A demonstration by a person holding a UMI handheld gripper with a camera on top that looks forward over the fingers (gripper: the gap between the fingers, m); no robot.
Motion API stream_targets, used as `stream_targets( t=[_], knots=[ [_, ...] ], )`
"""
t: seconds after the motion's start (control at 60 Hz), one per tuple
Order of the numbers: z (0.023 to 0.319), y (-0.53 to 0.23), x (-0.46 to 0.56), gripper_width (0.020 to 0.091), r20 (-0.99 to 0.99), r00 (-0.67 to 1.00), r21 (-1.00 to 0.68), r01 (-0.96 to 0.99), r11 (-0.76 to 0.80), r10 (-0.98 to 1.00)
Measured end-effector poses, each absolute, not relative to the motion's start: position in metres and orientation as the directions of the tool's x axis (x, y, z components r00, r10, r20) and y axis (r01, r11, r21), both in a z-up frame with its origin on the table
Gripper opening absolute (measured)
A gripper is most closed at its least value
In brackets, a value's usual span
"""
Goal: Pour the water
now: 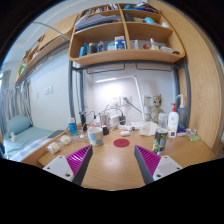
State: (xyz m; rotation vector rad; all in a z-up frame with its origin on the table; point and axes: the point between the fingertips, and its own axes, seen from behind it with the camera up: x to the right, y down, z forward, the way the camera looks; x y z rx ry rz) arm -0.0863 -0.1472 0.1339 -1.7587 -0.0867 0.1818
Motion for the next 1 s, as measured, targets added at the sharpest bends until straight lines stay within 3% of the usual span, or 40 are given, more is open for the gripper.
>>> stream_targets(
  t=[0.367,0.75,0.867,0.983,1.0],
  knots=[
    [0.076,-0.102,0.047,0.0858,-0.044,0.998,-0.968,-0.033,-0.248,0.042],
    [0.073,0.006,0.092,0.0823,-0.033,0.999,-0.976,-0.032,-0.215,0.003],
    [0.079,0.026,0.093,0.0739,-0.028,1.0,-0.982,-0.029,-0.187,-0.01],
    [0.077,0.037,0.089,0.0445,-0.029,1.0,-0.983,-0.029,-0.18,-0.005],
    [0.078,0.038,0.09,0.0446,-0.029,1.0,-0.984,-0.029,-0.177,-0.003]
  ],
)
